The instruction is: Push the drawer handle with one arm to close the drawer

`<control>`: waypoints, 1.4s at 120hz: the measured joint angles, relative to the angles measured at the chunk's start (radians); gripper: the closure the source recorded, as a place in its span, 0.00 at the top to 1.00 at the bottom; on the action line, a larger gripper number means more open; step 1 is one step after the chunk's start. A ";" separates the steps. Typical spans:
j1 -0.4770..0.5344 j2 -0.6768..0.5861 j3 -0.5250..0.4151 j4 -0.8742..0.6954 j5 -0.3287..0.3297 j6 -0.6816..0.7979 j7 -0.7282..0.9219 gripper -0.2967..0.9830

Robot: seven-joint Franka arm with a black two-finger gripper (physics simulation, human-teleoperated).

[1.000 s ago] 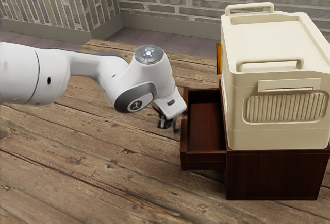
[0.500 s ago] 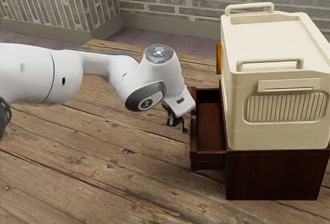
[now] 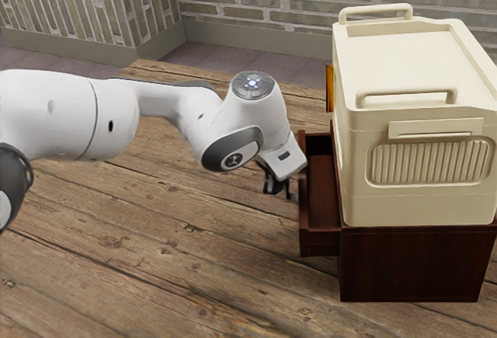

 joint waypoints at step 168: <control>0.002 0.138 -0.066 0.203 0.000 -0.044 0.009 0.15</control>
